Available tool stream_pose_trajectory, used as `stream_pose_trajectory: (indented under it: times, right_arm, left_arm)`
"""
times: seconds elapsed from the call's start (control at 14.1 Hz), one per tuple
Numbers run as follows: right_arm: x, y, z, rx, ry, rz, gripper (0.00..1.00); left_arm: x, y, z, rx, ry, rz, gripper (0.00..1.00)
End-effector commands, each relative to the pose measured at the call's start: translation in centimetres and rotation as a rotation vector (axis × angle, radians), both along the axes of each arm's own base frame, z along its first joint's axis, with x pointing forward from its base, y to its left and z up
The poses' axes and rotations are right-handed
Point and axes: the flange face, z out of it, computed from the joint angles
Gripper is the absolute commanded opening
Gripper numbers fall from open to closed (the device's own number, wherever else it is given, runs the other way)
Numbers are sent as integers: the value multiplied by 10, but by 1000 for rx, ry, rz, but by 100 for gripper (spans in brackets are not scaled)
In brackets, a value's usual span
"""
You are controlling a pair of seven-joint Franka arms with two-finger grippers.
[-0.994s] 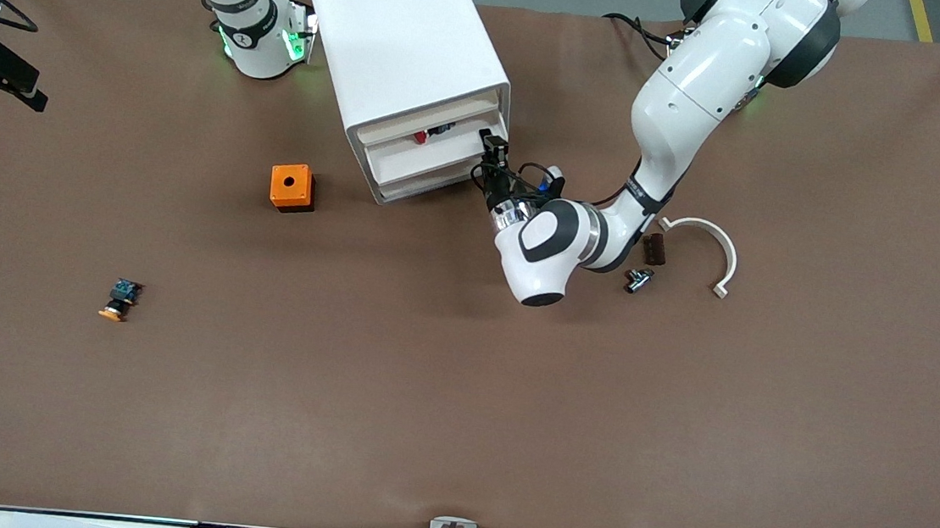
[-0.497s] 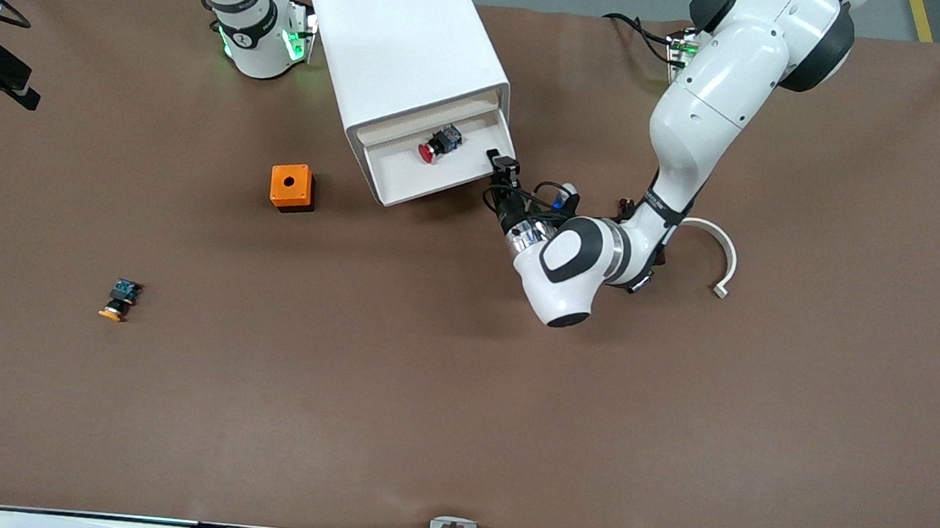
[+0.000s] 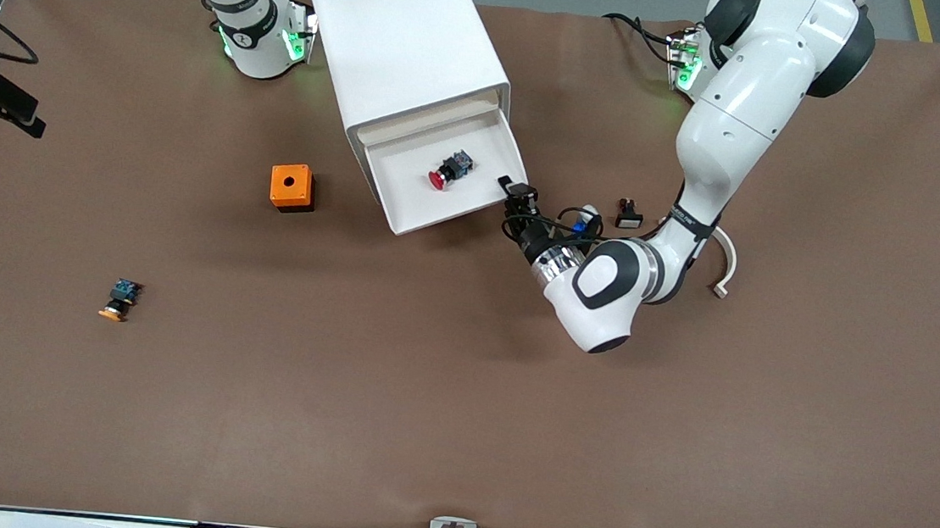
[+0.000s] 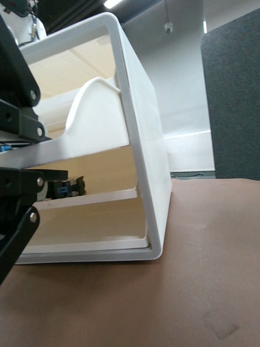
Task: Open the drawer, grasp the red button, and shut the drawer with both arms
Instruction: 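Pull the drawer further with the left gripper while the right gripper reaches in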
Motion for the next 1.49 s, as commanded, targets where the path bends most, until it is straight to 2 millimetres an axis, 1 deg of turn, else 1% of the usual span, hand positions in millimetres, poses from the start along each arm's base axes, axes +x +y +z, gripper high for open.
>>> stream_pose_trajectory:
  times: [0.0,0.07,0.21,0.28,0.35,0.43,0.5,0.57,0.71,0.78,0.85,0.99,1.06,1.14,1.21,1.28,1.35,1.42]
  right_arm:
    - [22,1,-22,-30,35,12,100]
    - [23,1,-21,-45,35,13,100]
    - [27,2,-29,-53,49,18,100]
    - [28,3,-32,-53,52,17,100]
    - [37,5,-50,-61,84,22,100]
    - [43,4,-63,-63,107,23,100]
    - [43,2,-63,-62,106,17,100]
    - [46,2,-70,-62,120,16,100]
    - [48,8,-75,-83,130,16,100]
    - [48,23,-78,-78,133,0,100]
    - [48,36,-79,-84,130,-59,100]
    - [45,84,-78,-110,123,-177,100]
    - [42,104,-80,-112,125,-230,100]
    - [39,131,-81,-64,139,-292,100]
    - [34,153,-82,-31,152,-359,100]
    - [28,182,-84,-31,157,-404,100]
    - [21,212,-83,-36,146,-436,100]
    - [15,236,-84,-30,143,-474,100]
  left_arm:
    - [10,8,-11,-11,5,38,17]
    - [12,8,-10,-12,0,37,18]
    - [13,8,-9,-13,-2,38,21]
    - [13,8,-9,-16,-4,37,28]
    - [13,7,-7,-41,-19,33,39]
    - [14,6,-4,-92,-51,24,55]
    - [17,4,1,-147,-88,19,74]
    - [21,2,5,-192,-104,32,100]
    - [27,-2,14,-216,-124,38,100]
    - [30,-4,19,-228,-138,36,100]
    - [31,-6,24,-246,-153,33,100]
    - [40,-8,37,-304,-210,24,100]
    - [43,-9,42,-351,-250,15,100]
    - [46,-9,48,-417,-303,1,100]
    - [49,-8,53,-487,-365,-19,100]
    - [51,-6,55,-547,-416,-39,100]
    - [57,-3,60,-602,-478,-58,100]
    - [63,-1,66,-642,-543,-88,100]
